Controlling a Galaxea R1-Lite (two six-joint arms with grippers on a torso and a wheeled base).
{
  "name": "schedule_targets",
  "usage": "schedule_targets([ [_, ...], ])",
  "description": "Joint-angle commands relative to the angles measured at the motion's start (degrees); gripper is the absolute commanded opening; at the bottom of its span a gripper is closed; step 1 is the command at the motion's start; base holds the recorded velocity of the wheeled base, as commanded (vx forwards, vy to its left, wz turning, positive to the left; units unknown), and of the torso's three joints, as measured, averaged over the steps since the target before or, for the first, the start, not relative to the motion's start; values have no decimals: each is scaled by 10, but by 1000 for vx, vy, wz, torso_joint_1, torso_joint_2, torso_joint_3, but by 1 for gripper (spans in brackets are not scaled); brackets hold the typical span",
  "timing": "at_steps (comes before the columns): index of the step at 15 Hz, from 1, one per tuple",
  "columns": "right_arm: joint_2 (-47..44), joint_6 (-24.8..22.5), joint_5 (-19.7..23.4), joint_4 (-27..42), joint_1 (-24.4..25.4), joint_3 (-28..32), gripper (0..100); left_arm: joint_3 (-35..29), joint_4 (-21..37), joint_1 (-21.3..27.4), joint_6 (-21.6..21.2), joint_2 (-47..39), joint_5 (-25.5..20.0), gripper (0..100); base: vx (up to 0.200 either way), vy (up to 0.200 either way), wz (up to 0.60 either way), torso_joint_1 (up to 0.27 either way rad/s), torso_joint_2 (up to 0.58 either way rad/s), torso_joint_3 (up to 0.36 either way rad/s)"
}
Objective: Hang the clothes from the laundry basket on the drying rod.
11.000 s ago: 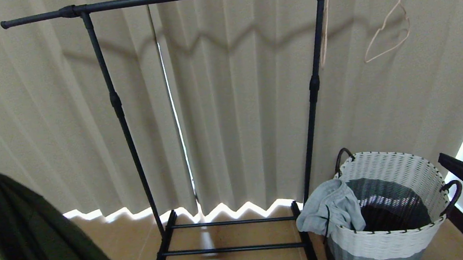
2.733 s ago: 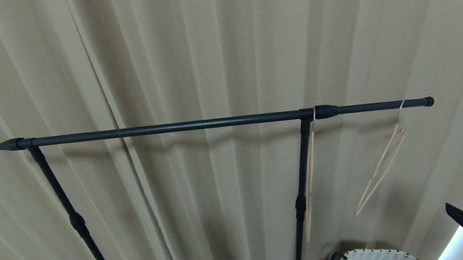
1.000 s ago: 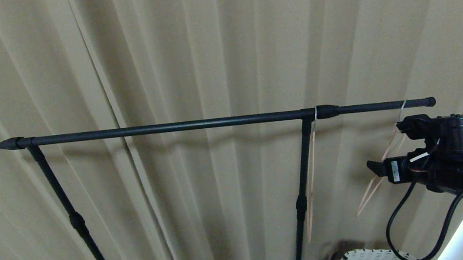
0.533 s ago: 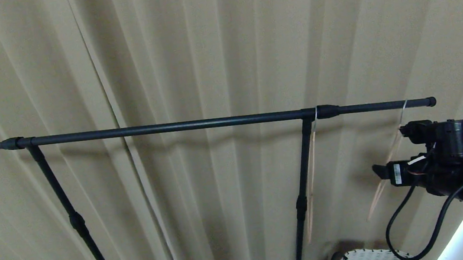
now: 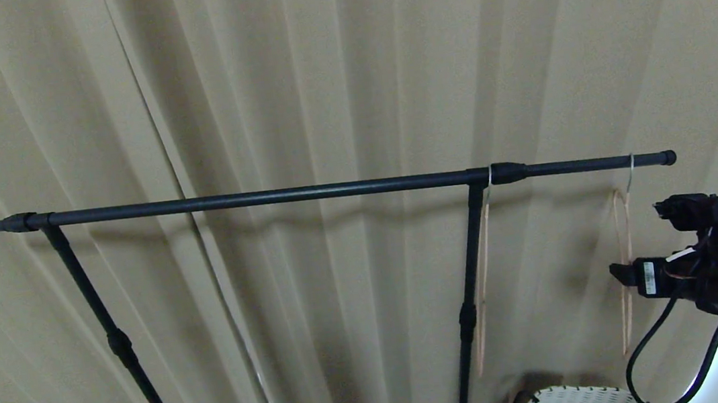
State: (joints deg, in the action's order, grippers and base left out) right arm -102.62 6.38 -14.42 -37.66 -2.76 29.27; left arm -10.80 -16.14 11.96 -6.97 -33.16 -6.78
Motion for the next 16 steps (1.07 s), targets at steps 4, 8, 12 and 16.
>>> schedule_targets([
  [4, 0, 0, 0, 0, -3, 1, 100, 3, 0, 0, -1, 0, 0, 0, 0, 0, 0, 0, 0, 0],
  [8, -13, 0, 0, 0, 2, 17, 100, 3, 0, 0, -1, 0, 0, 0, 0, 0, 0, 0, 0, 0],
  [12, -25, 0, 0, 0, 1, 26, 100, 2, 0, 0, -1, 1, 0, 0, 0, 0, 0, 0, 0, 0],
  [16, -24, 0, 0, 0, 1, 27, 0, 2, 0, 0, -1, 1, 0, 0, 0, 0, 0, 0, 0, 0],
])
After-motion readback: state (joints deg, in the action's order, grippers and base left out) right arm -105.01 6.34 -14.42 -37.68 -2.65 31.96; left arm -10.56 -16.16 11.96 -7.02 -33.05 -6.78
